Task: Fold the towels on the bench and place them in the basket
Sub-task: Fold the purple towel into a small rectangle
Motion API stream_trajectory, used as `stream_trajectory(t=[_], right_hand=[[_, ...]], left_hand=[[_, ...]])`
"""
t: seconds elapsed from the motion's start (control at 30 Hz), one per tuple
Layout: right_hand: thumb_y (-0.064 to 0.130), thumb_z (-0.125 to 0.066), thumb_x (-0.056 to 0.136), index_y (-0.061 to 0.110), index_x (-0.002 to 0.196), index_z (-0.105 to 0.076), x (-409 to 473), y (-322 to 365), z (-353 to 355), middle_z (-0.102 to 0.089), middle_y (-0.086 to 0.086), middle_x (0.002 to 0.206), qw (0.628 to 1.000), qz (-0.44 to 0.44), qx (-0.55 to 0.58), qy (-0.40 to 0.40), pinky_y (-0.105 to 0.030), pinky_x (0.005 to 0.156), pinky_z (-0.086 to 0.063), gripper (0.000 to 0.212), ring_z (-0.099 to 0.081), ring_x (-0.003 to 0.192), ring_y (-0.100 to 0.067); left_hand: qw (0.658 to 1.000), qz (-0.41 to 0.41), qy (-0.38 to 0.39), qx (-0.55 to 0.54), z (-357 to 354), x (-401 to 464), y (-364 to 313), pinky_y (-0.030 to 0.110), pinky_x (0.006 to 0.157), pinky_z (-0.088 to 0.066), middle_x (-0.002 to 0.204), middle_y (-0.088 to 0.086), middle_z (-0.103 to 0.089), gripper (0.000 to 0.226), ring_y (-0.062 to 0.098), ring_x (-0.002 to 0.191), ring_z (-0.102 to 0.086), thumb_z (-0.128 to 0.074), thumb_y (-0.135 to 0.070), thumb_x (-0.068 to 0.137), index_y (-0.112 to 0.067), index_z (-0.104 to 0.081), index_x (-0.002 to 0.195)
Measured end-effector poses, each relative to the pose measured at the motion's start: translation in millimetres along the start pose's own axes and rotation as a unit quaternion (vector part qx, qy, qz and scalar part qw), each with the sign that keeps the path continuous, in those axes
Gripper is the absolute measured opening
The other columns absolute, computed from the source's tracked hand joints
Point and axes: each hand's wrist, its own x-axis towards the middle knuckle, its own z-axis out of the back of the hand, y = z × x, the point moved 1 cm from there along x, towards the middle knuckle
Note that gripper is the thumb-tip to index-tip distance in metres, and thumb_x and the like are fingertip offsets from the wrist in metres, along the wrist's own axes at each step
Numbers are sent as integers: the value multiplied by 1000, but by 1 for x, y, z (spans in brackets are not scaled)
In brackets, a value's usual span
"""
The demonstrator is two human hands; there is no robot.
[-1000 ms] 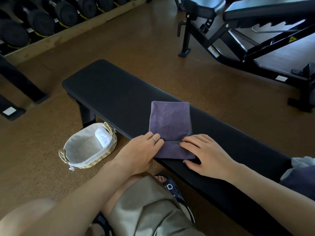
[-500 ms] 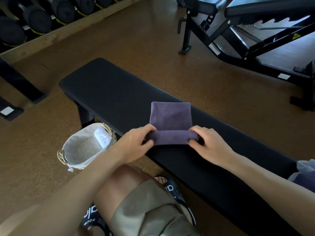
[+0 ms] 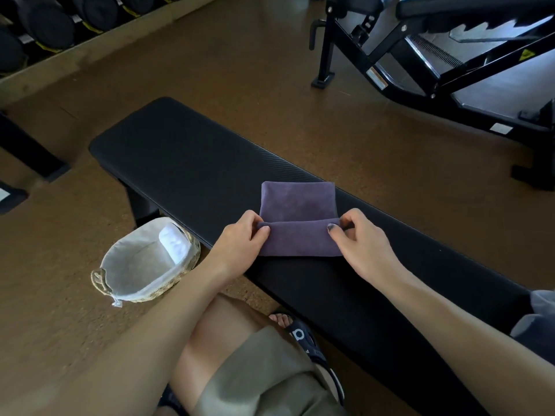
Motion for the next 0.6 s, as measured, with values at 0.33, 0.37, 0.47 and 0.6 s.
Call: stream_trajectory(t=[0.33, 0.37, 0.47, 0.6], right_hand=[[21, -67, 94, 22, 99, -46, 0, -14, -10, -50, 1, 97, 992, 79, -61, -81, -19, 63, -41, 22, -53, 75, -8], [20, -68, 94, 22, 103, -46, -1, -13, -10, -48, 1, 103, 990, 95, -63, -86, -20, 65, -44, 24, -53, 77, -9], [11, -68, 90, 19, 106, -56, -5, -11, -13, -48, -4, 113, 950, 227, -169, -131, -31, 74, -51, 22, -54, 90, -15], [9, -77, 80, 13, 107, -70, -1, -12, -14, -64, -7, 115, 871, 366, -318, -84, -41, 96, -49, 28, -60, 107, -26]], left_hand=[[997, -14, -26, 71, -1, 5, -5, 41, 70, -53, 85, -2, -62, 17, 18, 77, -60, -53, -39, 101, -24, -45, 98], [993, -25, -40, 109, -1, 3, -5, 43, 71, -52, 90, -3, -60, 19, 19, 80, -59, -53, -40, 101, -23, -44, 100], [930, -179, -133, 291, 0, 1, -7, 42, 65, -51, 96, 4, -53, 20, 26, 81, -59, -68, -25, 92, -17, -51, 99], [821, -396, -58, 408, -4, 1, -18, 39, 77, -52, 101, 5, -60, 25, 25, 86, -59, -72, -4, 81, -16, -60, 99]])
